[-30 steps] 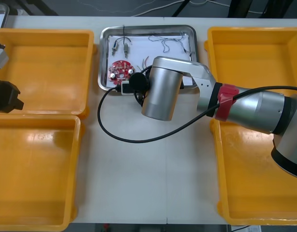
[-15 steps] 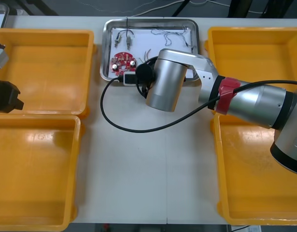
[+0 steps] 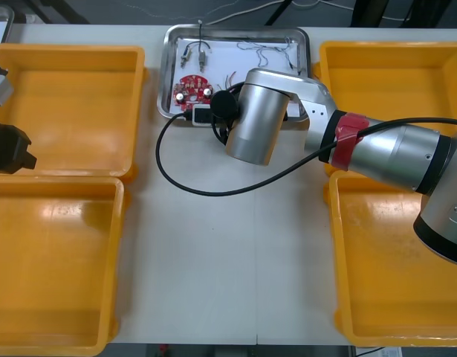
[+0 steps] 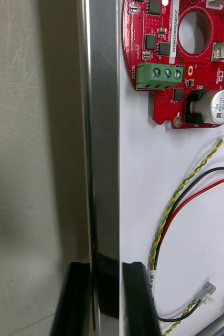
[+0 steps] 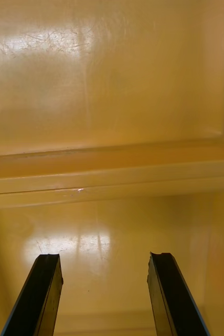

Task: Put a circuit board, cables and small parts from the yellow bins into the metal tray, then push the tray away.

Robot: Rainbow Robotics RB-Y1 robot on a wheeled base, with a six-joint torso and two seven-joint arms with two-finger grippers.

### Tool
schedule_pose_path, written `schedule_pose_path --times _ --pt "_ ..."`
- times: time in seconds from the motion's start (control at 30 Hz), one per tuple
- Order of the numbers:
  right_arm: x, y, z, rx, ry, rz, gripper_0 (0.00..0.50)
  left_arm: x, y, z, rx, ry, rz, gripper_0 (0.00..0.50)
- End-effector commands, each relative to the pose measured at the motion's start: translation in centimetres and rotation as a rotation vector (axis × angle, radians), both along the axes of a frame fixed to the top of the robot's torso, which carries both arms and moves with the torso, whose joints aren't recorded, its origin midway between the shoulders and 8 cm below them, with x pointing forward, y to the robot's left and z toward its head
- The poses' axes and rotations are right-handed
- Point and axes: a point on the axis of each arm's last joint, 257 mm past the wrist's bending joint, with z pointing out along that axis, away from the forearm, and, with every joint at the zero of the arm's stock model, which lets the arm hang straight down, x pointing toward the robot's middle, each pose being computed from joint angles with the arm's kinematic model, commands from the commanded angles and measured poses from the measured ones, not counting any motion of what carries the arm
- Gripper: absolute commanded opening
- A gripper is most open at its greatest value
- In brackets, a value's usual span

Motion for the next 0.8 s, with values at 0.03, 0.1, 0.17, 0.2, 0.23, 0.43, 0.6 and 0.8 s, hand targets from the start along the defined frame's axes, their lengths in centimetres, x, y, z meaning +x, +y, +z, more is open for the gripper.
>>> schedule_pose_path --times 0.03,0.1,0.17,0.2,0.23,0.43,0.6,0.8 --pt "0.4 2.8 3.5 0.049 -0.04 0.029 0.5 -0.6 1.6 1.3 -0.012 -0.027 0.109 0.481" --pt "0.2 3.0 3.5 0.045 -0.038 0.034 0.5 -0.6 1.6 1.3 -0.012 -0.027 0.109 0.481" --pt "0.0 3.1 3.7 0.038 -0.038 0.038 0.5 -0.6 1.6 1.3 -0.012 -0.027 0.109 0.481" --pt "-0.1 3.1 3.8 0.036 -0.036 0.035 0.5 -0.6 1.6 1.3 -0.012 -0.027 0.109 0.482" --pt "-0.4 3.2 4.0 0.029 -0.035 0.039 0.5 -0.6 1.6 1.3 -0.012 -0.027 0.109 0.481" --pt "-1.9 2.9 6.4 -0.034 -0.025 0.039 0.5 -0.6 1.6 1.3 -0.012 -0.027 0.109 0.483" --pt "-3.5 2.2 7.8 -0.092 0.001 0.04 0.5 -0.6 1.6 1.3 -0.012 -0.027 0.109 0.483" --pt "-6.7 0.4 7.0 -0.021 0.134 -0.076 0.5 -0.6 1.6 1.3 -0.012 -0.027 0.109 0.481"
